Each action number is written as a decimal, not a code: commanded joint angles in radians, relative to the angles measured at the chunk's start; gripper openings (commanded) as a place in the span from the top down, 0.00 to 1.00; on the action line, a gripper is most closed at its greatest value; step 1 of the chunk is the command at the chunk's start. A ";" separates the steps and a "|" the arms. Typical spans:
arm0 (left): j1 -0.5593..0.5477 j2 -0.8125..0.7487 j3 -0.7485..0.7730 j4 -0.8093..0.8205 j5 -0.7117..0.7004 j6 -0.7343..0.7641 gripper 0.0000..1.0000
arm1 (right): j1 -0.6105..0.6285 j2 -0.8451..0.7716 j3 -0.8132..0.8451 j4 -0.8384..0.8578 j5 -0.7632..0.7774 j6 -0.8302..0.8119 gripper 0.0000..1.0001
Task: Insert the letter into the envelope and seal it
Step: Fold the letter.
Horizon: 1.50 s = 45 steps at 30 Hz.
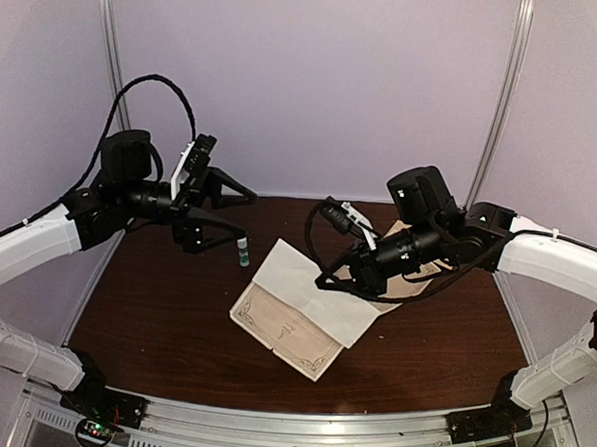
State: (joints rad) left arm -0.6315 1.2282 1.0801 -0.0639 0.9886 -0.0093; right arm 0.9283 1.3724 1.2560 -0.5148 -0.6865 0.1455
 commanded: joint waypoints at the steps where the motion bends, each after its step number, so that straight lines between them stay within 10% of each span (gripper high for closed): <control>1: 0.002 -0.006 -0.058 0.196 0.045 -0.112 0.13 | 0.013 -0.010 0.010 0.040 0.022 0.024 1.00; 10: -0.074 0.127 -0.001 0.094 0.040 -0.092 0.09 | 0.039 0.008 0.032 0.060 0.012 0.018 1.00; 24: -0.084 0.149 0.007 0.078 0.081 -0.076 1.00 | 0.043 0.028 0.062 0.041 0.037 0.004 1.00; 33: -0.085 0.149 0.009 0.068 0.064 -0.069 1.00 | 0.042 0.004 0.047 0.109 0.021 0.040 0.74; 45: -0.074 0.121 0.029 -0.011 -0.069 -0.023 1.00 | 0.043 -0.089 -0.033 0.067 0.106 0.075 0.91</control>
State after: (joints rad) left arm -0.7105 1.3689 1.0752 -0.0589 0.9783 -0.0662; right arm 0.9646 1.3594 1.2572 -0.4374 -0.6273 0.1947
